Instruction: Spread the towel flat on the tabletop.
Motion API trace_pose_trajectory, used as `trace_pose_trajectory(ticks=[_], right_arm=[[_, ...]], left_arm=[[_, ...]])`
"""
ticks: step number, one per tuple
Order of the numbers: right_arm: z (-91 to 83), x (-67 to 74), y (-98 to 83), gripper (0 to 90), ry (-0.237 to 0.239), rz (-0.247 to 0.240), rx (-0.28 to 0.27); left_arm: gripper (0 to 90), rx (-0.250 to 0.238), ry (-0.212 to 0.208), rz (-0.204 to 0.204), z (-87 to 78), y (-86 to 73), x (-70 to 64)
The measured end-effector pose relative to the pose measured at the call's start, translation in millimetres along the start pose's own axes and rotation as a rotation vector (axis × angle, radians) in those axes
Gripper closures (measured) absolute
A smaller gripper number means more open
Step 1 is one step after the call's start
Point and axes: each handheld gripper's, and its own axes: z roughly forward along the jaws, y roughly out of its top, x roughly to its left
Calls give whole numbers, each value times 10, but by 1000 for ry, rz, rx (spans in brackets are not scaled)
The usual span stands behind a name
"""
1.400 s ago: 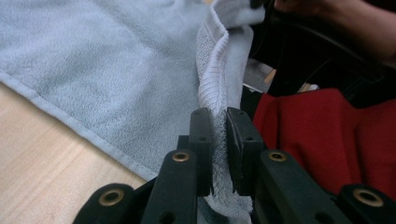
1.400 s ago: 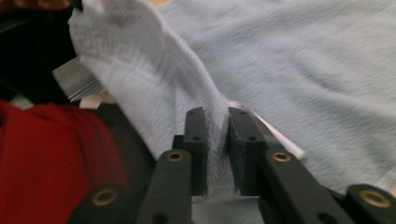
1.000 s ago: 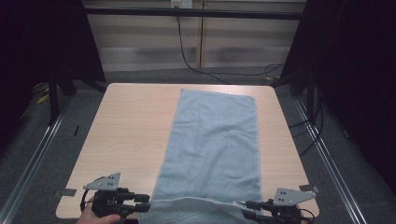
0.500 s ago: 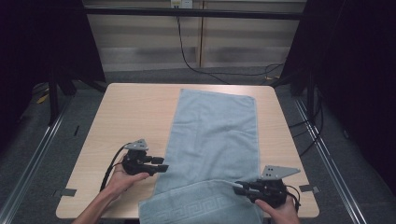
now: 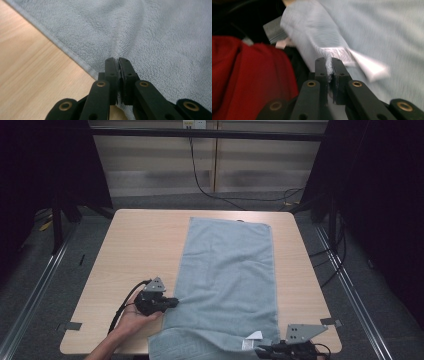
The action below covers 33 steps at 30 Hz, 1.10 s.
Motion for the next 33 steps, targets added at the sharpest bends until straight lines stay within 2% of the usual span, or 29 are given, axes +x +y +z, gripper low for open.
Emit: trace_pose_trajectory(ticks=[4,6,7,8,9,10,11,14,16,22,25,27,29,31,33], right_arm=[[-73,15,-88,850,14,-10,22],[-101,16,-102,843,42,-9,24],[-114,31,-104,806,41,-17,26],[-122,43,-103,711,43,-13,20],[-123,48,-94,640,15,-8,14],[-120,39,-80,632,0,-4,2],[-117,18,-64,628,12,2,-12],[-60,-75,7,625,-25,5,-44],[14,-190,71,617,-56,22,-69],[265,-638,338,550,-135,50,-33],[370,-904,462,501,-196,67,-23],[436,-1066,539,455,-259,77,-10],[485,-1212,608,455,-282,89,-10],[524,-1326,678,442,-315,101,-15],[570,-1423,741,443,-341,97,-11]], left_arm=[[863,-2,10,-16,-41,-30,38],[861,-1,9,-24,-58,-42,44],[860,-4,7,-29,-65,-50,53],[858,-8,1,-36,-70,-60,63],[857,-10,-6,-38,-73,-68,72],[857,-11,-10,-42,-74,-70,73],[855,-10,-10,-42,-75,-69,71],[854,-8,-15,-42,-77,-73,73],[854,-14,-25,-49,-76,-78,88],[854,-18,-34,-54,-82,-93,89],[847,-26,-43,-62,-82,-104,103],[816,-38,-46,-84,-81,-97,127],[774,-45,-37,-74,-82,-50,141],[716,-91,-50,-93,-72,47,171],[660,-97,-42,-85,-31,172,212]])
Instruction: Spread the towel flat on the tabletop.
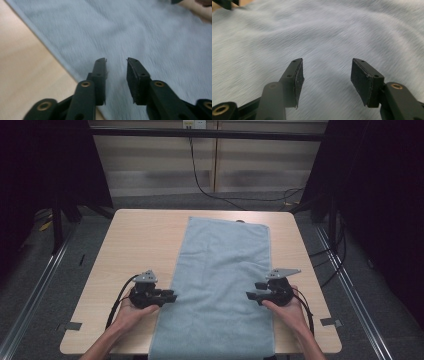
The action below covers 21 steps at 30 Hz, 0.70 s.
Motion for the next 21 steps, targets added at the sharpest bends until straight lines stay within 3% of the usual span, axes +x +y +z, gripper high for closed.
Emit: trace_pose_trajectory(ticks=[1,3,4,5,6,8,10,12,14,16,19,21], right_arm=[[41,-29,28,438,-19,-3,2],[111,-73,81,434,-49,-9,21],[138,-85,101,427,-75,-14,30],[158,-93,109,426,-81,-6,32],[182,-105,106,426,-76,3,32],[241,-110,75,419,-96,-11,62],[258,-91,51,417,-106,-27,65],[270,-62,50,414,-129,-30,62],[287,-2,34,426,-147,-25,50],[290,49,38,527,-135,-36,52],[279,103,24,717,-99,-45,43],[274,143,4,755,-66,-34,35]], left_arm=[[642,2,-19,4,46,62,24],[595,-42,39,-3,117,163,62],[584,-42,32,0,166,196,79],[581,-18,29,2,221,216,95],[566,5,52,6,275,222,103],[550,47,66,12,368,193,106],[535,58,93,72,399,157,64],[540,62,97,72,373,137,51],[645,82,133,134,329,103,9],[719,101,128,130,270,74,-5],[766,84,116,110,175,-19,-2],[787,84,88,89,115,-69,-10]])
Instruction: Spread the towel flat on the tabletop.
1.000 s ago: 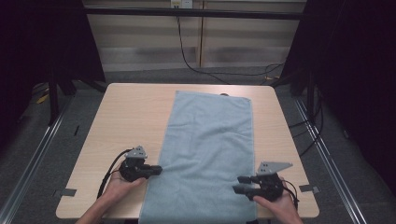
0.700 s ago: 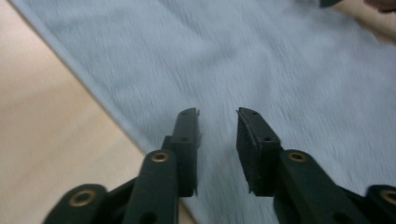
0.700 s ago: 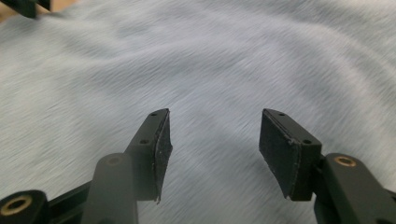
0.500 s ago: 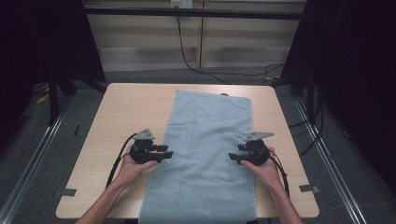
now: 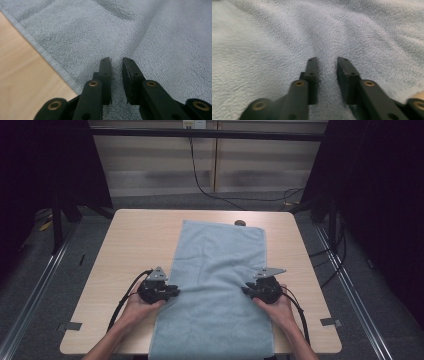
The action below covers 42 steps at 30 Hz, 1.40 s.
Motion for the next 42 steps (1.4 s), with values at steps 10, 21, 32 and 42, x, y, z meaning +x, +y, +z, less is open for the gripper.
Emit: trace_pose_trajectory(ticks=[10,21,32,42], right_arm=[[-202,366,-216,836,147,-44,20],[-419,626,-419,841,207,-92,46],[-481,709,-473,822,219,-118,53],[-608,810,-616,748,306,-113,56]], left_arm=[[828,28,-118,-31,-322,-335,-284],[613,-23,-121,-22,-398,-239,-335],[626,1,-38,-36,-81,-63,-18],[611,13,-96,-65,-375,-383,-384]])
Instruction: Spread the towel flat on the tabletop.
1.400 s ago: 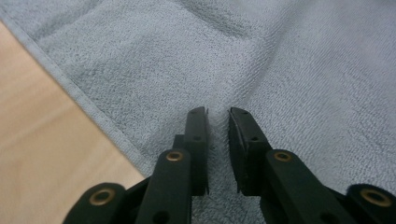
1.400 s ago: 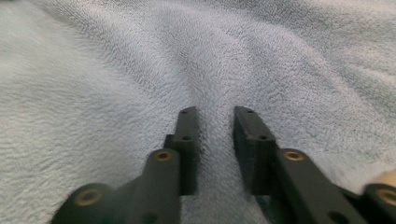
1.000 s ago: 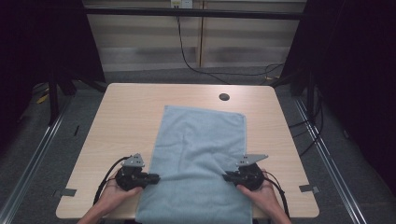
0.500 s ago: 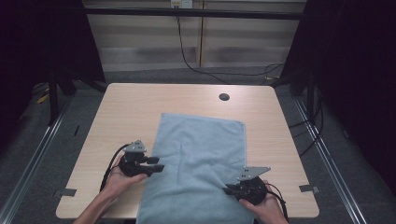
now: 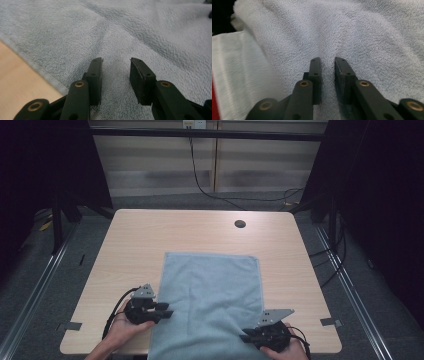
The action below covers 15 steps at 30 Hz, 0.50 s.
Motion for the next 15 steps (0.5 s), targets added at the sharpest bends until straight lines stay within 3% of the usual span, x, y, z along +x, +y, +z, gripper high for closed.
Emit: trace_pose_trajectory(ticks=[4,6,8,12,15], right_arm=[[-7,54,8,655,50,8,16],[-19,26,48,619,46,10,-2],[-63,-69,130,610,49,32,-60],[-99,-339,376,591,-33,32,-99],[-39,-613,560,561,-104,32,-97]], left_arm=[[605,-2,-72,-31,-87,-134,-83],[589,0,-62,-5,-111,-156,-112],[558,3,-46,6,-99,-99,-109],[556,-14,-11,19,-15,104,4],[544,-38,19,0,51,262,158]])
